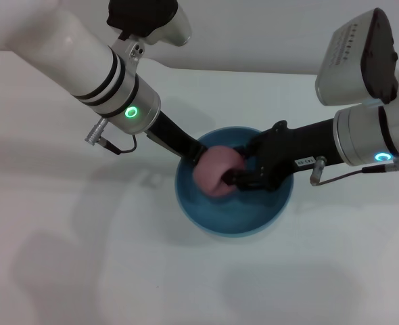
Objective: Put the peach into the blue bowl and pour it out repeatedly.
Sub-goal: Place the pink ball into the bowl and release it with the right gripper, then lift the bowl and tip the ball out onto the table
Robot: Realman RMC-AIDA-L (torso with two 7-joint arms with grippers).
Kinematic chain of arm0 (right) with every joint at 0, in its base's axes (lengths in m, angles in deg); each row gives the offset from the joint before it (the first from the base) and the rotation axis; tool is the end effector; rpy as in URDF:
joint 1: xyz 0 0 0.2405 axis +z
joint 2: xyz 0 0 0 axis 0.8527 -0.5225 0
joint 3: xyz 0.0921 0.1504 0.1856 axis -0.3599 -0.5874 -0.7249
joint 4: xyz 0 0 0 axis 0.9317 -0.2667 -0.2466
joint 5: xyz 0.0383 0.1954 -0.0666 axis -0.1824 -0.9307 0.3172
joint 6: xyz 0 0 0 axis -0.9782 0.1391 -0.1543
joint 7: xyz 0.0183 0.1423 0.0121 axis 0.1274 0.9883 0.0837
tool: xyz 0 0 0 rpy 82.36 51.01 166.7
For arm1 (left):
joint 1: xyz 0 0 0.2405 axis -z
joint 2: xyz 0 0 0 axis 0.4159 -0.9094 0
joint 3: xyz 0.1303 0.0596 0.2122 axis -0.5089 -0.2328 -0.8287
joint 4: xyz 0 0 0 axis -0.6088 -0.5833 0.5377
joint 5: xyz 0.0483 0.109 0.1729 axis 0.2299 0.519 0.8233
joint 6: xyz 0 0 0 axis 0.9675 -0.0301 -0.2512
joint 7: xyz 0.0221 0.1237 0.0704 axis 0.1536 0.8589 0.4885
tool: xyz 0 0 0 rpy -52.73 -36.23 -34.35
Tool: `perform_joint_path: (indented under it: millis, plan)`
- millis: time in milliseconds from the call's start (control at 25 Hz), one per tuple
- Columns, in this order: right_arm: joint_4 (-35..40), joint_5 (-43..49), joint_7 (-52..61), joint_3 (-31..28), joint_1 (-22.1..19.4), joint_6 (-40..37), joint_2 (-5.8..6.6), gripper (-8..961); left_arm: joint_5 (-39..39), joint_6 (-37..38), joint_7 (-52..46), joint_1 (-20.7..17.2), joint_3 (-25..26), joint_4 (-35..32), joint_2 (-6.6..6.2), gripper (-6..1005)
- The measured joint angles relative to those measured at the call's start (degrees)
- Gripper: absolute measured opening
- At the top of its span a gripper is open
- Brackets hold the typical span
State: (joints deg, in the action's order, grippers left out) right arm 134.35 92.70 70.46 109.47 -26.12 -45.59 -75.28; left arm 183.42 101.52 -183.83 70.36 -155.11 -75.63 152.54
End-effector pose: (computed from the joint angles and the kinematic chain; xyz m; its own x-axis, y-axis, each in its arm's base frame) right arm 0.1435 0.3503 -0.0596 0.9546 -0.2828 -0.0934 -0.2951 -0.9404 -0.1688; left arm -0.1706 0.3888 -0.0550 0.6351 0.7684 -0.0791 0.7059 -0.6189 -0.3445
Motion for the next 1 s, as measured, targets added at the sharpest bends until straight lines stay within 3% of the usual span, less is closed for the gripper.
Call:
perform_joint_path:
  millis: [160, 240, 640, 1000]
  plan:
    - [0.19, 1.11, 0.33, 0.35, -0.04, 0.11, 0.0, 414, -0.43, 0.02, 0.01, 0.0, 0.0, 0.02, 0.05, -1]
    - [0.38, 1.17, 0.34, 0.24, -0.13, 0.11, 0.0, 588, -0.43, -0.01, 0.01, 0.0, 0.0, 0.04, 0.06, -1]
    - [5.29, 0.62, 0.36, -6.01, -4.28, -0.45, -0.37, 591, -0.35, -2.63, 0.02, -0.97, 0.0, 0.26, -0.14, -2]
    - [0.54, -11.1, 0.45, -20.77, -11.25, -0.15, -0.13, 591, -0.21, -17.71, 1.99, -5.87, -0.49, 0.17, -0.34, -2]
